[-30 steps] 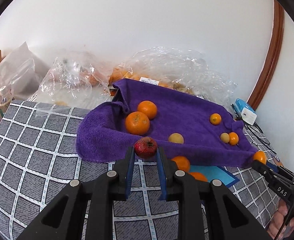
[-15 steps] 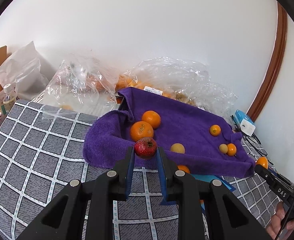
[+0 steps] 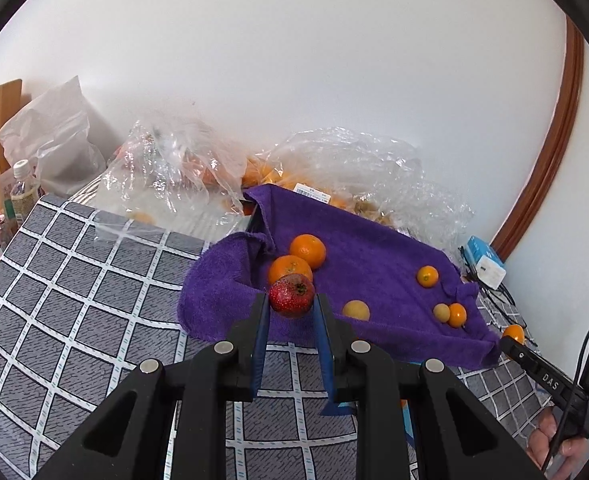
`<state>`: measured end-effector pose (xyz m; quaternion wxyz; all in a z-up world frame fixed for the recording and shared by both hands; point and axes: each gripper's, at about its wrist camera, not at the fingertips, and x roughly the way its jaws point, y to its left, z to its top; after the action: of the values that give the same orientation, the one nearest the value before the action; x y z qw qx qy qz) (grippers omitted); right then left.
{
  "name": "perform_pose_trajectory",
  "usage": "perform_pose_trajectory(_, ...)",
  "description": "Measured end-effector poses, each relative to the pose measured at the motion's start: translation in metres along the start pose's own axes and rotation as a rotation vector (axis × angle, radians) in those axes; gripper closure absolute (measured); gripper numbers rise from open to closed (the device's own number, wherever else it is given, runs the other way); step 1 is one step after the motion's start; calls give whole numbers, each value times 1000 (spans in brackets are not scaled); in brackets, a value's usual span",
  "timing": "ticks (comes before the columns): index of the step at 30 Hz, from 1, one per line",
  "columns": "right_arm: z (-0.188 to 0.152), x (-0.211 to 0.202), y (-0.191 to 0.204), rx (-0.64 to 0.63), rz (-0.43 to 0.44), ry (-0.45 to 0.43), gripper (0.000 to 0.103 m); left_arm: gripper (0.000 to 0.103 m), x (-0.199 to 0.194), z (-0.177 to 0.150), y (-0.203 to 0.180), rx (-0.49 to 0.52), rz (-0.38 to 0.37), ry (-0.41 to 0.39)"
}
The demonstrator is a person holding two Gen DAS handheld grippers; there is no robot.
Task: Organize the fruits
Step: 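Lift both held fruits and carry them onto the purple towel, then open both tools to release the oval orange and red fruit on the towel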
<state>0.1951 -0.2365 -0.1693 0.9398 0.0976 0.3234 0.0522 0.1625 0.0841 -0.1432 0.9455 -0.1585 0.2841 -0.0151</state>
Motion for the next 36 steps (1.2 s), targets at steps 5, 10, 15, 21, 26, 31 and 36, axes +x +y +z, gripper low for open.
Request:
perform_pose_trajectory(5, 21, 16, 15, -40, 16, 35, 71, 82, -1, 3, 8, -31, 5, -4)
perform_pose_trajectory(10, 35, 44, 29, -67, 45, 101, 71, 82, 0, 5, 13, -52, 9, -3)
perform_pose_trajectory(15, 33, 71, 38, -92, 60, 161, 71, 82, 3, 6, 15, -44, 31, 2)
perform_pose_trajectory(21, 27, 80, 36, -92, 88, 195, 71, 82, 5, 14, 7, -8, 77, 17)
perform_pose_trajectory(26, 24, 85, 39, -119, 52, 211, 71, 82, 16, 35, -13, 33, 68, 53)
perform_pose_trajectory(31, 25, 83, 32, -96, 78, 211, 71, 82, 45, 43, -40, 67, 36, 125)
perform_pose_trajectory(36, 29, 78, 29, -67, 91, 211, 70, 82, 83, 36, -62, 107, 58, 225)
